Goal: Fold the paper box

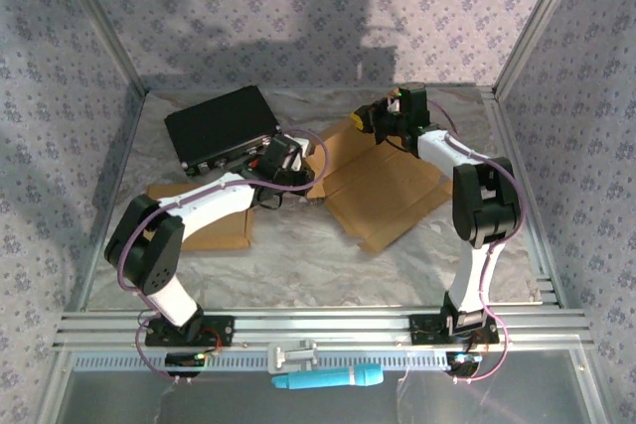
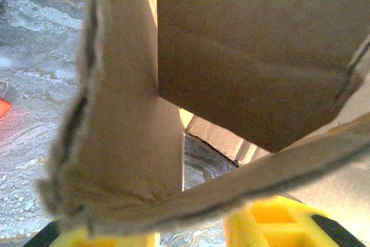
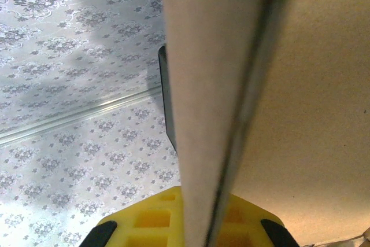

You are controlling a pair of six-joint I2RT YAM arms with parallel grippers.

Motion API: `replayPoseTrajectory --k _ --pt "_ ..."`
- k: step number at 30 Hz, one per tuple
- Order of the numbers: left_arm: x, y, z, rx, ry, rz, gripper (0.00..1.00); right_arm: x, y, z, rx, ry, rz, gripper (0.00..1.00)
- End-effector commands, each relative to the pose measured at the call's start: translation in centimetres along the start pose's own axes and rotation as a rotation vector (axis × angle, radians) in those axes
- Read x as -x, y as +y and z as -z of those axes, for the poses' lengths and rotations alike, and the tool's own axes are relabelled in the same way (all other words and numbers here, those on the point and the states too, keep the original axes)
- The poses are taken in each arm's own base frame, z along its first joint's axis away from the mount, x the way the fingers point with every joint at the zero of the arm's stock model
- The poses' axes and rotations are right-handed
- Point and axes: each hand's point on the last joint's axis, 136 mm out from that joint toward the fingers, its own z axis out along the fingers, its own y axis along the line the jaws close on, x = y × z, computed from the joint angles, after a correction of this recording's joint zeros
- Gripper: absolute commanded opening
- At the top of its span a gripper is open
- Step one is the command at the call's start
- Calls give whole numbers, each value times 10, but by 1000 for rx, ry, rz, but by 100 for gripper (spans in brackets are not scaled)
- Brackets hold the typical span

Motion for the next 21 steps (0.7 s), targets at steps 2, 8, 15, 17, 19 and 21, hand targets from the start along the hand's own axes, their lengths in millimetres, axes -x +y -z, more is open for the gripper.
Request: replayPoseTrajectory --k 2,8,15,17,19,21 --pt "16 -5 4 -3 -43 -23 34 -1 9 -3 13 11 -10 0" --pt "10 -13 0 -46 -28 -36 35 2 10 -1 22 4 -6 0" --pt "10 -25 -6 1 -35 -55 40 0 21 9 82 -32 23 0" --pt "11 -25 -7 22 -45 -45 40 0 20 13 109 -54 27 0" --pt "10 -23 -9 33 -52 -29 40 0 18 17 136 -75 22 0" --pt "13 -23 -10 37 -64 -22 38 -2 9 20 152 -92 9 0"
